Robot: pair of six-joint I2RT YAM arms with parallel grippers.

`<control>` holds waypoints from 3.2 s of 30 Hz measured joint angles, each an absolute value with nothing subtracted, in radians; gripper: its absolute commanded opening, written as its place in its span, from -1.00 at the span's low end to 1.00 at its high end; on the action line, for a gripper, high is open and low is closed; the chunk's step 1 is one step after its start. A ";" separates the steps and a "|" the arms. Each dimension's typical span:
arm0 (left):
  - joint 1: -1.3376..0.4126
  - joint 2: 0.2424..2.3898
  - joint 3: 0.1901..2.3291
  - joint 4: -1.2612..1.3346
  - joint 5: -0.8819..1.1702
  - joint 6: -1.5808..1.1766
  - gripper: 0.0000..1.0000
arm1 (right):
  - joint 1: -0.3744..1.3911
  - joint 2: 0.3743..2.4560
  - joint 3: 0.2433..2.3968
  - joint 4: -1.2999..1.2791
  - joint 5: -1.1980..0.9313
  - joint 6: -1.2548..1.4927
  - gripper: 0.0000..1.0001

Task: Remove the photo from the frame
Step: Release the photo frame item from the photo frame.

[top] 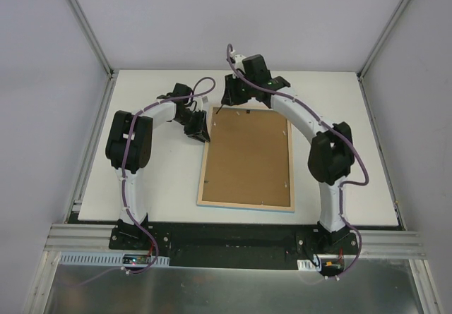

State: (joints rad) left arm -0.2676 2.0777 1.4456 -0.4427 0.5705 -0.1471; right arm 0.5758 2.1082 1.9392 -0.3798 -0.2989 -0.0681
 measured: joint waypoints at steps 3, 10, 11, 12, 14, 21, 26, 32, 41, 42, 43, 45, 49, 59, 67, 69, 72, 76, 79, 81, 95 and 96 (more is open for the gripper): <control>-0.269 2.076 1.446 -0.443 0.570 -0.147 -0.32 | 0.545 1.995 1.818 -0.375 -0.308 -0.097 -0.98; -0.266 2.075 1.478 -0.472 0.572 -0.117 0.21 | 0.479 1.765 1.501 -0.359 -0.316 -0.210 -0.98; -0.262 2.075 1.488 -0.480 0.573 -0.107 0.25 | 0.477 1.737 1.460 -0.359 -0.321 -0.229 -0.98; -0.260 2.075 1.497 -0.492 0.574 -0.094 0.29 | 0.476 1.709 1.423 -0.361 -0.329 -0.247 -0.98; -0.253 2.074 1.521 -0.522 0.577 -0.066 0.32 | 0.480 1.656 1.367 -0.365 -0.354 -0.278 -0.98; -0.241 2.061 1.608 -0.641 0.622 0.089 0.38 | 0.520 1.528 1.305 -0.392 -0.484 -0.411 -0.98; -0.241 2.025 1.583 -0.688 0.624 0.154 0.38 | 0.616 1.518 1.294 -0.429 -0.547 -0.497 -0.98; -0.242 2.015 1.525 -0.699 0.628 0.173 0.38 | 0.677 1.550 1.301 -0.426 -0.591 -0.514 -0.98; -0.303 2.015 1.500 -0.693 0.618 0.173 0.37 | 0.781 1.669 1.310 -0.418 -0.572 -0.516 -0.98; -0.311 2.015 1.500 -0.693 0.614 0.173 0.36 | 0.791 1.676 1.316 -0.423 -0.570 -0.518 -0.98; -0.321 2.015 1.500 -0.692 0.607 0.172 0.36 | 0.800 1.679 1.322 -0.424 -0.569 -0.520 -0.98; -0.337 2.016 1.500 -0.686 0.589 0.168 0.34 | 0.807 1.681 1.331 -0.428 -0.569 -0.523 -0.98; -0.345 2.033 1.495 -0.660 0.538 0.142 0.28 | 0.804 1.681 1.343 -0.432 -0.569 -0.531 -0.98; -0.339 2.035 1.446 -0.574 0.481 0.045 -0.03 | 0.817 1.681 1.362 -0.492 -0.551 -0.568 -0.97; -0.338 2.017 1.394 -0.490 0.472 -0.022 -0.21 | 0.860 1.692 1.365 -0.477 -0.512 -0.599 -0.98; -0.338 2.017 1.392 -0.482 0.472 -0.033 -0.31 | 0.870 1.706 1.365 -0.467 -0.507 -0.603 -0.98; -0.338 2.018 1.390 -0.474 0.471 -0.043 -0.38 | 0.886 1.734 1.365 -0.456 -0.500 -0.604 -0.98; -0.338 2.019 1.390 -0.471 0.470 -0.050 -0.47 | 0.916 1.765 1.365 -0.449 -0.477 -0.598 -0.98; -0.338 2.020 1.390 -0.469 0.469 -0.059 -0.53 | 0.938 1.788 1.375 -0.447 -0.465 -0.585 -0.98; -0.338 2.020 1.390 -0.469 0.468 -0.064 -0.54 | 0.949 1.800 1.385 -0.445 -0.453 -0.572 -0.98; -0.332 2.023 1.390 -0.468 0.470 -0.076 -0.64 | 0.954 1.818 1.411 -0.410 -0.399 -0.494 -0.98; -0.332 2.023 1.390 -0.468 0.470 -0.076 -0.64 | 0.954 1.820 1.411 -0.408 -0.399 -0.490 -0.98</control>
